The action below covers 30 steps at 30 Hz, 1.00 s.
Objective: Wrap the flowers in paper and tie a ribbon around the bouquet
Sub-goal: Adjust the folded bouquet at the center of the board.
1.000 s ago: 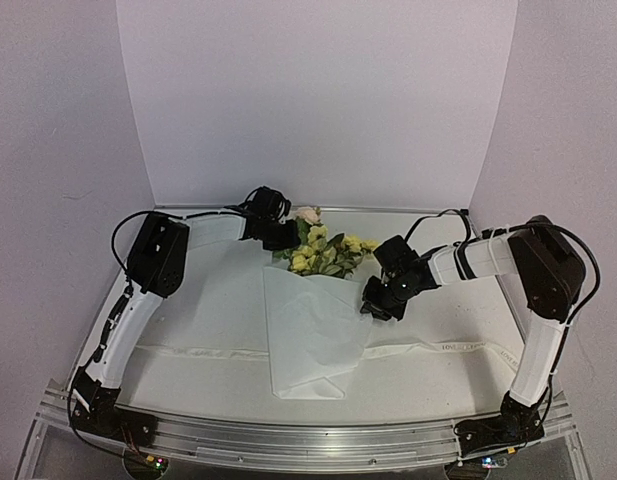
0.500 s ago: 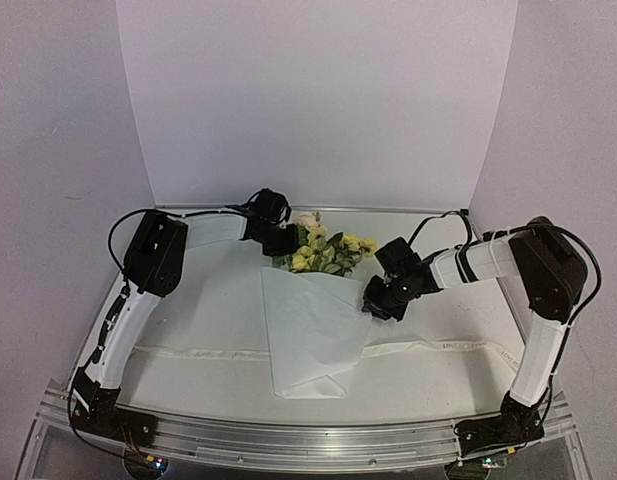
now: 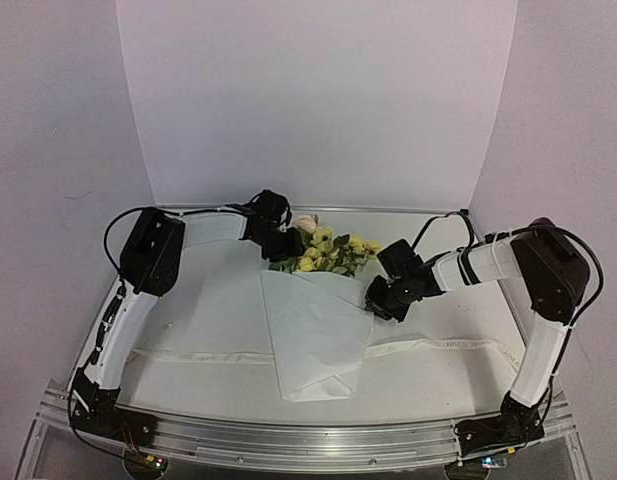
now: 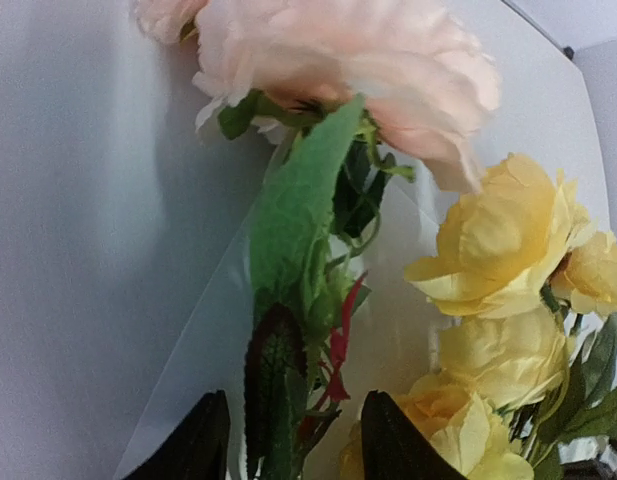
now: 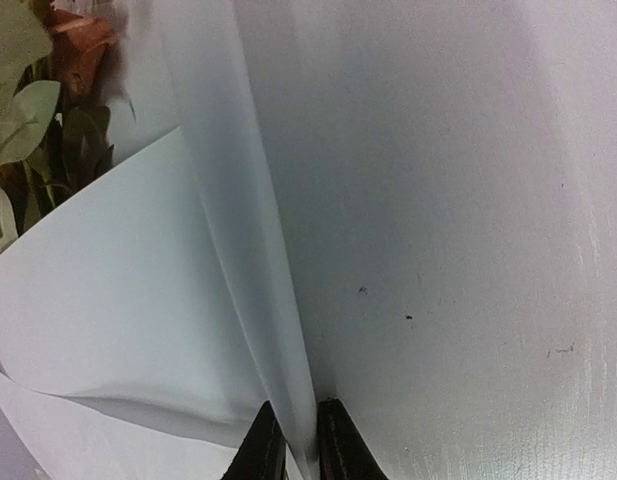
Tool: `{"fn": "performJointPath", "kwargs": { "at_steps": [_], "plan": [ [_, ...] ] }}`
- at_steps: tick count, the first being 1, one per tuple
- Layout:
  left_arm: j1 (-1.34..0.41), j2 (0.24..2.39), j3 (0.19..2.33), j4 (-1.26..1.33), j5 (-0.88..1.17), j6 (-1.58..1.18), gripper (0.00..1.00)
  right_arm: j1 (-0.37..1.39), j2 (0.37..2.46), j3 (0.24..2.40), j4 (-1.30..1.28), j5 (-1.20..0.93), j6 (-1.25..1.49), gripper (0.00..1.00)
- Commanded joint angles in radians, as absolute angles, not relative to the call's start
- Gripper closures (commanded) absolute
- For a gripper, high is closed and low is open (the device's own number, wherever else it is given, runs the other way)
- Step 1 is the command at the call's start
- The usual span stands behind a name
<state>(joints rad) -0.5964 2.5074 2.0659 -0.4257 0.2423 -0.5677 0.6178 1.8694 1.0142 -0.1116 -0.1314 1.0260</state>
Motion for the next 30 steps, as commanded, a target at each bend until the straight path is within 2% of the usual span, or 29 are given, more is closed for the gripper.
{"fn": "performJointPath", "kwargs": {
  "at_steps": [1,12,21,25,30],
  "plan": [
    [-0.588,2.413,2.094,-0.424,0.22,-0.541,0.42,0.615,1.869,0.989,-0.147,-0.092,1.031,0.86],
    [-0.541,2.617,2.415,-0.536,0.253,-0.488,0.39,0.615,1.888,1.005,-0.147,-0.103,1.034,0.86],
    [-0.542,2.655,2.418,-0.499,0.312,-0.473,0.44,0.615,1.902,1.012,-0.148,-0.108,1.035,0.86],
    [-0.549,2.643,2.392,-0.48,0.323,-0.482,0.53,0.615,1.907,1.014,-0.147,-0.107,1.039,0.86],
    [-0.549,2.599,2.331,-0.46,0.319,-0.505,0.85,0.615,1.9,1.01,-0.149,-0.09,1.05,0.89]
  ]
}}
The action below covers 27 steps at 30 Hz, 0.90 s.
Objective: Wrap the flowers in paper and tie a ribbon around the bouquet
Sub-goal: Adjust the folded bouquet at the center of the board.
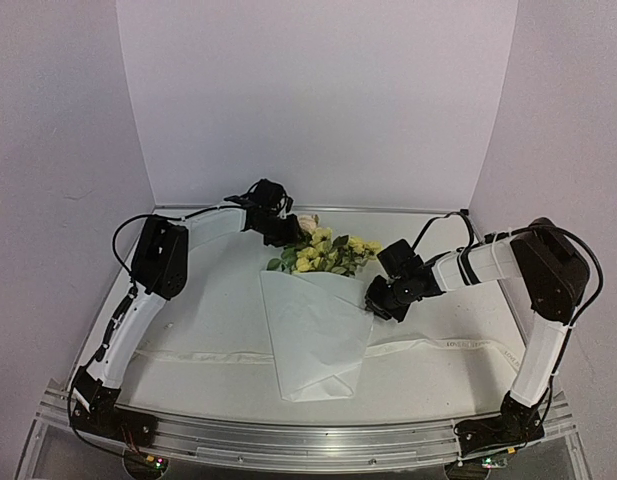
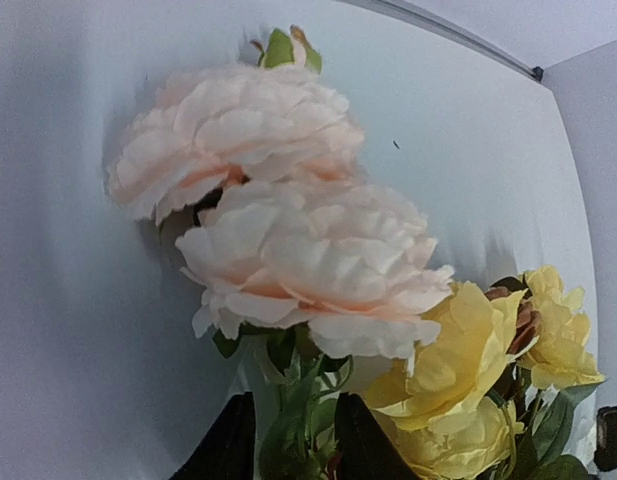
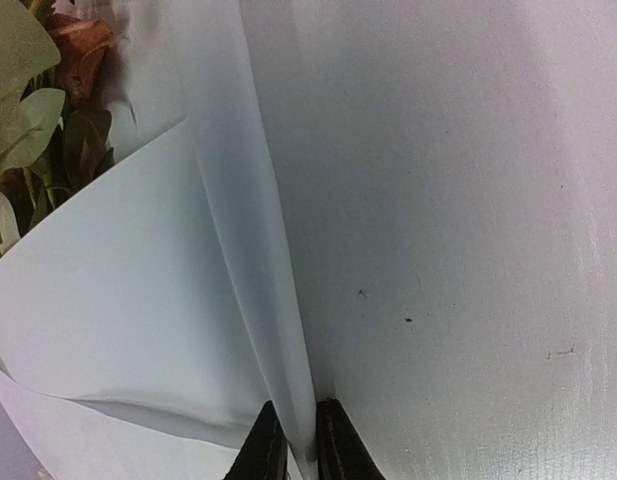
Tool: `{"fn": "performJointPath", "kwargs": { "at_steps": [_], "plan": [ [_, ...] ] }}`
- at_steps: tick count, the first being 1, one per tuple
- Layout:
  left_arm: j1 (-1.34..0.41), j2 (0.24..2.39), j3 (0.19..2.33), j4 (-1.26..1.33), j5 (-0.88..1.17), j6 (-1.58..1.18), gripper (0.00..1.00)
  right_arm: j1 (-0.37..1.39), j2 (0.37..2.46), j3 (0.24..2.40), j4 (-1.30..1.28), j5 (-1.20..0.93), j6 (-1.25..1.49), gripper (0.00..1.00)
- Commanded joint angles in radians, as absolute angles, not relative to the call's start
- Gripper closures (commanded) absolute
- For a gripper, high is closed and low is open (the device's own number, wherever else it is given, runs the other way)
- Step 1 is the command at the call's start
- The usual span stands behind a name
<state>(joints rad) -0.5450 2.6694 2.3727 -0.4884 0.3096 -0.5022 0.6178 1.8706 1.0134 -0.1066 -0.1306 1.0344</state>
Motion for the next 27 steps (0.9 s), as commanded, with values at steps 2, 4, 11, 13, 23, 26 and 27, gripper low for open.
{"fn": "performJointPath", "kwargs": {
  "at_steps": [2,4,11,13,23,26,27],
  "plan": [
    [-0.549,2.579,2.309,-0.459,0.319,-0.511,0.92,0.615,1.894,1.003,-0.148,-0.08,1.057,0.9],
    [-0.55,2.562,2.301,-0.469,0.323,-0.518,0.98,0.615,1.887,0.995,-0.147,-0.067,1.064,0.92],
    [-0.559,2.518,2.266,-0.506,0.352,-0.544,1.0,0.616,1.869,0.959,-0.115,-0.034,1.111,0.98],
    [-0.563,2.512,2.267,-0.527,0.359,-0.549,1.0,0.617,1.861,0.946,-0.102,-0.021,1.125,0.99],
    [-0.582,2.459,2.19,-0.575,0.354,-0.587,0.91,0.629,1.838,0.91,-0.075,0.026,1.162,1.0],
    [-0.579,2.437,2.185,-0.577,0.332,-0.583,0.7,0.629,1.841,0.915,-0.074,0.017,1.159,1.0],
    [-0.575,2.42,2.178,-0.571,0.322,-0.588,0.62,0.629,1.841,0.917,-0.074,0.014,1.156,0.99]
  ]
}}
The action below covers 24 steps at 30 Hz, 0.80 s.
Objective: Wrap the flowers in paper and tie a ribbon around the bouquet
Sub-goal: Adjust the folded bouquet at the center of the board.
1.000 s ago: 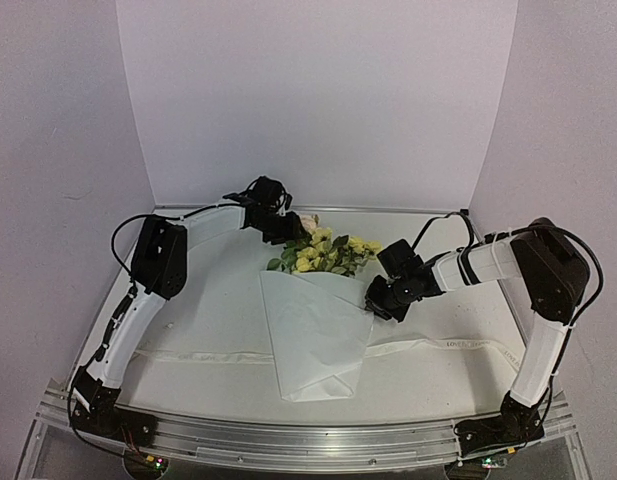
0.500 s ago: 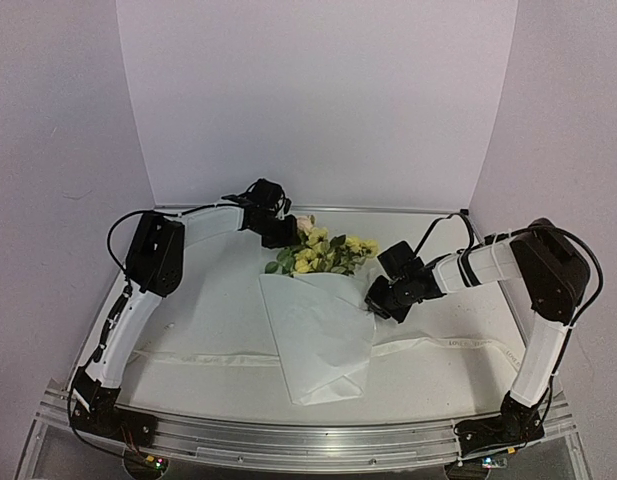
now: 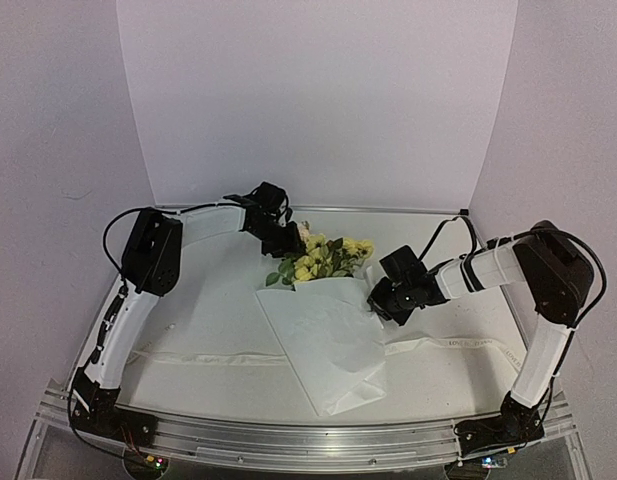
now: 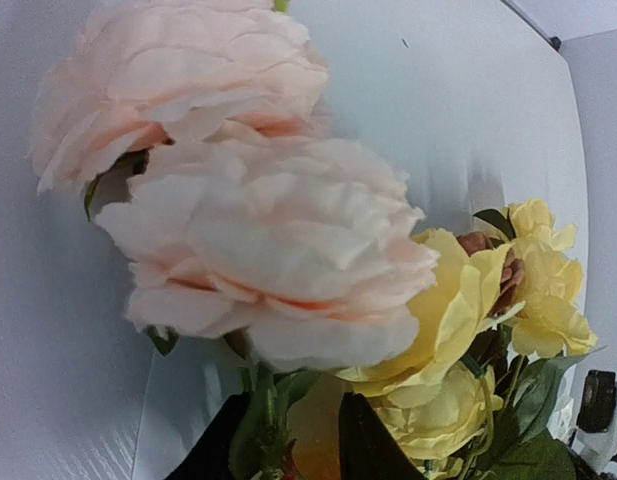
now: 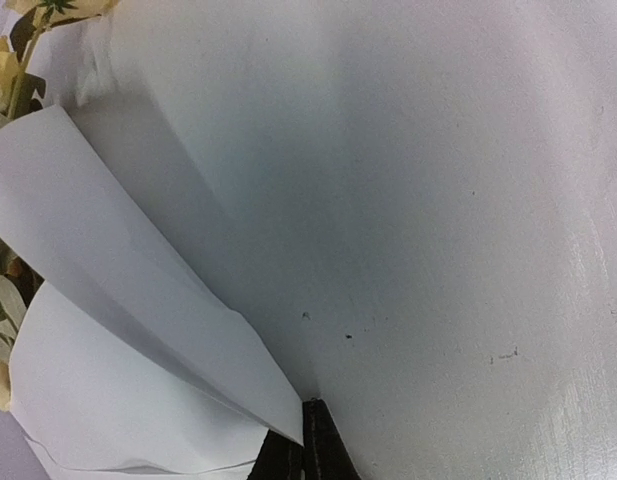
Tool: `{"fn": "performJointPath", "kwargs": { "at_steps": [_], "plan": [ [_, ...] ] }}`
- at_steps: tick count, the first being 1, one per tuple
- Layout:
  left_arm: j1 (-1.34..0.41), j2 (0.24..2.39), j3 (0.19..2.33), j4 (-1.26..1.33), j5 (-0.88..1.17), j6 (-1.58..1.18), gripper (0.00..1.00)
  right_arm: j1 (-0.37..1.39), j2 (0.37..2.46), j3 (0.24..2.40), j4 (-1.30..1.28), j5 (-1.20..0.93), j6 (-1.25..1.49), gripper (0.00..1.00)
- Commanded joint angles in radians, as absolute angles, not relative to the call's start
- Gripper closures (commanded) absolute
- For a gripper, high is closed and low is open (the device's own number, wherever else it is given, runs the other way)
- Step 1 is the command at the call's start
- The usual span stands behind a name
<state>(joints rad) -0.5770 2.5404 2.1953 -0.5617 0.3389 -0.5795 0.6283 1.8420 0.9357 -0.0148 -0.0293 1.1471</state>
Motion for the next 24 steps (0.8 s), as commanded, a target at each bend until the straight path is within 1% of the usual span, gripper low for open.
{"fn": "performJointPath", "kwargs": {
  "at_steps": [1,4,7,10,12,15,18,21,24],
  "plan": [
    [-0.568,2.397,2.163,-0.559,0.313,-0.595,0.57,0.629,1.839,0.918,-0.075,0.011,1.153,0.98],
    [-0.535,2.309,2.069,-0.515,0.298,-0.625,0.42,0.629,1.83,0.918,-0.074,0.008,1.143,0.95],
    [-0.497,2.184,1.91,-0.464,0.289,-0.668,0.38,0.63,1.821,0.922,-0.074,-0.02,1.128,0.89],
    [-0.463,2.038,1.683,-0.383,0.29,-0.718,0.28,0.629,1.807,0.927,-0.074,-0.038,1.108,0.74],
    [-0.453,1.951,1.552,-0.326,0.311,-0.749,0.25,0.63,1.795,0.929,-0.075,-0.051,1.087,0.61],
    [-0.453,1.87,1.373,-0.258,0.366,-0.793,0.24,0.629,1.771,0.929,-0.078,-0.07,1.055,0.45],
    [-0.468,1.791,1.211,-0.172,0.411,-0.845,0.27,0.629,1.74,0.919,-0.091,-0.083,1.027,0.34],
    [-0.509,1.719,1.095,-0.124,0.415,-0.877,0.29,0.629,1.701,0.901,-0.108,-0.082,0.998,0.21],
    [-0.555,1.672,0.993,-0.079,0.422,-0.914,0.32,0.629,1.651,0.887,-0.116,-0.097,0.952,0.12]
  ]
}}
